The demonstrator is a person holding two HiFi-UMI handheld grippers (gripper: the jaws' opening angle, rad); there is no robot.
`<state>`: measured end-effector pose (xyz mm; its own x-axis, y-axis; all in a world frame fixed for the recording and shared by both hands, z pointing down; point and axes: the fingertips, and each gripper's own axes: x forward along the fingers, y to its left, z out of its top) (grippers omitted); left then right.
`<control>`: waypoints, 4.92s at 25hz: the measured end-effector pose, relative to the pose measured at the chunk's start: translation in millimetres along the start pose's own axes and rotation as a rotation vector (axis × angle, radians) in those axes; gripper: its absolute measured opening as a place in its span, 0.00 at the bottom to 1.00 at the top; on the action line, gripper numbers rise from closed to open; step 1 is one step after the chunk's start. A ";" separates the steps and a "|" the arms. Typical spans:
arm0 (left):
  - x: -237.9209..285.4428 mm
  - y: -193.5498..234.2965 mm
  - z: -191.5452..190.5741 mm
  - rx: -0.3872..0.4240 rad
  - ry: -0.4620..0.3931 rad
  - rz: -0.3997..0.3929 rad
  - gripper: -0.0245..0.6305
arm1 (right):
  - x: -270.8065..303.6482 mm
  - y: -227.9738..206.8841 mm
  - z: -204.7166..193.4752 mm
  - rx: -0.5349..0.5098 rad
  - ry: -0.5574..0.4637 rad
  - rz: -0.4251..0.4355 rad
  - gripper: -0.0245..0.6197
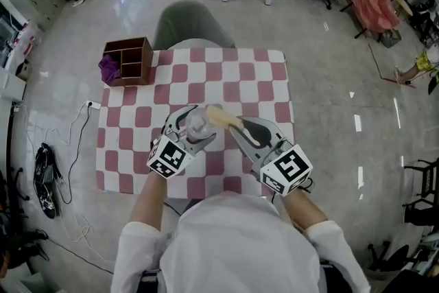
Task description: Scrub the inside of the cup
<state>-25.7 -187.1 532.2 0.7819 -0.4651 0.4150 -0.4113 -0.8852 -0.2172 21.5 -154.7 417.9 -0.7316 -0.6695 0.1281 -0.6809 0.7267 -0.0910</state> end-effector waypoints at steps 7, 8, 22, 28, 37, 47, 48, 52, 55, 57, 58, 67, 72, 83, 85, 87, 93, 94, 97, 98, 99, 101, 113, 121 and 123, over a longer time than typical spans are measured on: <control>-26.5 2.9 13.0 0.039 0.068 0.092 0.62 | 11.5 24.3 3.4 -0.042 0.007 0.097 0.18; -29.6 3.0 13.6 0.044 0.079 0.102 0.62 | 12.9 27.4 3.5 -0.051 0.008 0.111 0.18; -40.6 -1.4 15.4 0.218 0.239 0.166 0.62 | 27.9 64.0 -13.1 -0.169 0.180 0.272 0.18; -34.3 -13.1 14.0 0.236 0.247 0.138 0.62 | 34.2 61.1 -17.1 -0.175 0.215 0.274 0.18; -35.3 -15.7 15.6 0.277 0.267 0.143 0.62 | 33.6 43.7 -19.0 -0.207 0.279 0.234 0.18; -31.0 -26.5 10.6 0.301 0.281 0.120 0.62 | 36.2 67.9 -27.4 -0.192 0.325 0.314 0.17; -31.0 -28.3 10.4 0.302 0.281 0.117 0.62 | 37.1 65.7 -25.8 -0.198 0.325 0.307 0.17; -32.0 -33.5 10.3 0.301 0.272 0.110 0.62 | 39.2 53.0 -23.1 -0.216 0.338 0.259 0.17; -34.0 -31.9 10.3 0.293 0.269 0.115 0.62 | 35.1 48.9 -26.9 -0.219 0.358 0.238 0.17; -35.5 -28.3 9.3 0.289 0.273 0.125 0.62 | 30.4 50.3 -29.4 -0.206 0.367 0.242 0.17; -36.2 -26.4 8.8 0.288 0.275 0.129 0.62 | 28.2 52.7 -30.1 -0.195 0.369 0.252 0.17; -29.8 -34.0 6.5 0.301 0.270 0.099 0.62 | 35.5 71.6 -30.8 -0.164 0.357 0.305 0.17; -29.8 -39.1 8.9 0.263 0.232 0.089 0.62 | 39.4 50.6 -26.3 -0.167 0.357 0.243 0.17; -29.1 -19.8 9.9 -0.002 0.075 0.113 0.62 | 22.9 25.4 -18.1 0.168 0.141 0.161 0.17; -26.1 -17.1 9.9 -0.026 0.059 0.109 0.62 | 23.2 21.8 -17.2 0.185 0.120 0.147 0.17; -22.9 -13.8 10.3 -0.039 0.047 0.107 0.62 | 24.5 18.3 -15.2 0.169 0.107 0.130 0.17; -13.6 6.3 3.2 -0.123 0.003 0.127 0.62 | 25.8 1.5 -4.5 0.200 0.027 0.052 0.17; -12.0 10.7 -0.2 -0.136 0.000 0.138 0.62 | 25.0 -2.2 -4.4 0.206 0.017 0.033 0.17; -6.0 21.4 -10.3 -0.173 -0.012 0.157 0.62 | 21.4 -10.1 -8.6 0.256 -0.003 -0.003 0.17; -3.4 24.3 -13.6 -0.191 -0.018 0.158 0.62 | 19.7 -12.6 -11.1 0.276 -0.009 -0.013 0.17; -0.5 27.4 -17.4 -0.210 -0.024 0.160 0.62 | 17.9 -15.0 -13.9 0.291 -0.015 -0.023 0.17; 5.3 33.5 -25.8 -0.242 -0.030 0.169 0.62 | 14.9 -18.7 -19.8 0.308 -0.014 -0.044 0.17; 32.8 49.1 -65.9 -0.330 -0.020 0.168 0.62 | 3.5 -29.3 -43.3 0.334 0.042 -0.136 0.17; 41.6 47.5 -88.1 -0.375 0.000 0.161 0.62 | 2.4 -31.2 -48.3 0.343 0.059 -0.152 0.17; 43.6 45.8 -89.5 -0.379 0.000 0.159 0.62 | 2.5 -33.1 -49.0 0.346 0.059 -0.153 0.17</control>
<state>-52.3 -247.9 619.5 0.6950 -0.5961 0.4021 -0.6703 -0.7395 0.0622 43.8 -172.9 469.6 -0.6242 -0.7491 0.2217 -0.7602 0.5171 -0.3934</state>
